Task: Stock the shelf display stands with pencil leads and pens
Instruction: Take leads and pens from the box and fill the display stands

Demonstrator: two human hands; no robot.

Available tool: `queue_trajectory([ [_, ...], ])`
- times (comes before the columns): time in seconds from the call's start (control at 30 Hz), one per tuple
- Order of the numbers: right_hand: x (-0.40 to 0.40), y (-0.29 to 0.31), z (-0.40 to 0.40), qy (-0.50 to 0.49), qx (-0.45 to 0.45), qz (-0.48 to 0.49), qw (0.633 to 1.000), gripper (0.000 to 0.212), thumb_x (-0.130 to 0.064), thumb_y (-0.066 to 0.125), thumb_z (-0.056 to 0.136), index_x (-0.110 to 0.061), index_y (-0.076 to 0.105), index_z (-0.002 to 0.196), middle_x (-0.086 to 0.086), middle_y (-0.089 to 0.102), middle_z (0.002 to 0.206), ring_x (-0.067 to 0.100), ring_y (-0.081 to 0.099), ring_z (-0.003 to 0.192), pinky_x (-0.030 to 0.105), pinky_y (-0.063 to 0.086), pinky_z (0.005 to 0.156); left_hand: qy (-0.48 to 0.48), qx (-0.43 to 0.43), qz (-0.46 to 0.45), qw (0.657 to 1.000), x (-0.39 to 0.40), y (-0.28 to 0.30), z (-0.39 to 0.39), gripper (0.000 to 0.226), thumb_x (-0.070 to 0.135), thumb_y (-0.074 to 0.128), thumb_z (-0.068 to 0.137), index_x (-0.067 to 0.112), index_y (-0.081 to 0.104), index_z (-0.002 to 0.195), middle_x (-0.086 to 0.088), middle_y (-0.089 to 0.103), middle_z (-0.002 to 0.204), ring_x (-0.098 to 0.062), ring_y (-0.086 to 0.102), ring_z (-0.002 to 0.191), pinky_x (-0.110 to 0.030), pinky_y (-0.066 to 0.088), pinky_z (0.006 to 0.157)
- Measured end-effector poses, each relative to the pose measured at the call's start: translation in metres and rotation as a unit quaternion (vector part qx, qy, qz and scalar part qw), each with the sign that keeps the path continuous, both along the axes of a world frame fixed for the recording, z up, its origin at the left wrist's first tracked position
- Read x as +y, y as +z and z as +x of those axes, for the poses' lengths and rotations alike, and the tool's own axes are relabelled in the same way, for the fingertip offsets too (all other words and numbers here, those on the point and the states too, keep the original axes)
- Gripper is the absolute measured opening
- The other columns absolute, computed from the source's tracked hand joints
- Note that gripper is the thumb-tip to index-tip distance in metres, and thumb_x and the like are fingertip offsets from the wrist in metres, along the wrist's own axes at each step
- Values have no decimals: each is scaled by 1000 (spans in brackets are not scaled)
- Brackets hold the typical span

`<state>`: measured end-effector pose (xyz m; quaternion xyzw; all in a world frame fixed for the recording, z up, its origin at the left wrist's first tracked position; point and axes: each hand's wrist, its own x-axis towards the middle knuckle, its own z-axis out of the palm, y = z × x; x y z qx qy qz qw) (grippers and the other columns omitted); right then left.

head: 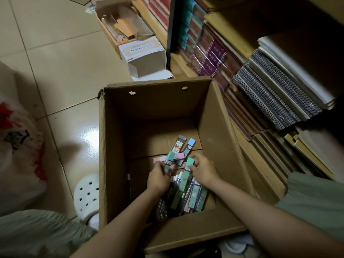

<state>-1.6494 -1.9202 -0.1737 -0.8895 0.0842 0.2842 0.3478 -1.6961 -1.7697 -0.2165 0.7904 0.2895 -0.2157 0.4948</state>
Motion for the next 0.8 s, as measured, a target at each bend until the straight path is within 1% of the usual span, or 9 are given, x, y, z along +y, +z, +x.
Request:
queue_trajectory([
  [0.1, 4, 7, 13, -75, 26, 62, 995, 29, -7, 62, 93, -23, 58, 117, 3, 64, 93, 22, 72, 75, 32, 60, 66, 95, 9, -126, 987, 4, 7, 6, 27, 6, 52, 95, 20, 51, 117, -4, 64, 101, -19, 65, 88, -37, 57, 73],
  [0.2, 13, 9, 25, -78, 43, 118, 989, 29, -3, 61, 93, -17, 58, 118, 18, 66, 97, 29, 72, 80, 47, 60, 76, 129, 3, -220, 967, 4, 14, 11, 19, 24, 60, 94, 21, 53, 111, -1, 67, 94, -9, 66, 71, -28, 55, 58],
  [0.27, 21, 9, 31, -57, 31, 130, 989, 31, -3, 60, 93, -14, 58, 122, 19, 67, 98, 29, 72, 80, 45, 60, 74, 120, -5, -254, 960, 3, 14, 14, 30, 32, 65, 91, 18, 54, 115, -2, 67, 96, -11, 67, 73, -32, 57, 63],
  [0.37, 31, 8, 39, -40, 6, 120, 992, 34, -5, 63, 92, -10, 59, 125, 10, 64, 87, 19, 66, 64, 27, 57, 64, 100, -12, -264, 959, 1, 13, 19, 33, 22, 66, 91, 14, 55, 120, -9, 69, 110, -25, 69, 96, -49, 56, 86],
  [0.43, 36, 7, 44, -20, -18, 95, 995, 35, -8, 64, 91, -9, 60, 126, 5, 61, 82, 14, 59, 66, 20, 50, 66, 119, -20, -253, 960, 2, 10, 24, 27, 17, 64, 92, 15, 57, 117, -9, 70, 108, -23, 70, 95, -44, 58, 83],
  [0.5, 38, 5, 51, 3, -46, 54, 997, 36, -17, 64, 93, -13, 60, 128, 5, 63, 95, 15, 61, 83, 18, 47, 73, 168, -30, -238, 956, 5, 7, 30, 17, 15, 64, 92, 18, 59, 108, -7, 70, 104, -19, 70, 90, -37, 59, 75],
  [0.57, 37, -1, 62, 36, -74, -30, 996, 42, -24, 63, 94, -14, 56, 134, 11, 58, 120, 24, 58, 107, 24, 43, 90, 203, -27, -226, 952, 10, 2, 35, 16, 17, 64, 92, 18, 58, 107, -7, 69, 106, -23, 68, 96, -43, 57, 83],
  [0.63, 36, -10, 72, 74, -74, -110, 988, 52, -29, 63, 93, -13, 47, 141, 13, 46, 133, 30, 48, 123, 32, 37, 104, 227, -17, -213, 950, 14, 0, 38, 21, 20, 64, 91, 17, 58, 111, -7, 68, 107, -25, 67, 100, -48, 55, 89],
  [0.8, 46, -33, 80, 112, -40, -207, 971, 78, -48, 72, 81, -17, 37, 144, 11, 34, 140, 30, 35, 131, 41, 35, 107, 293, -11, -182, 939, 20, -4, 41, 20, 23, 66, 91, 20, 60, 110, -5, 68, 106, -24, 66, 98, -50, 54, 89],
])
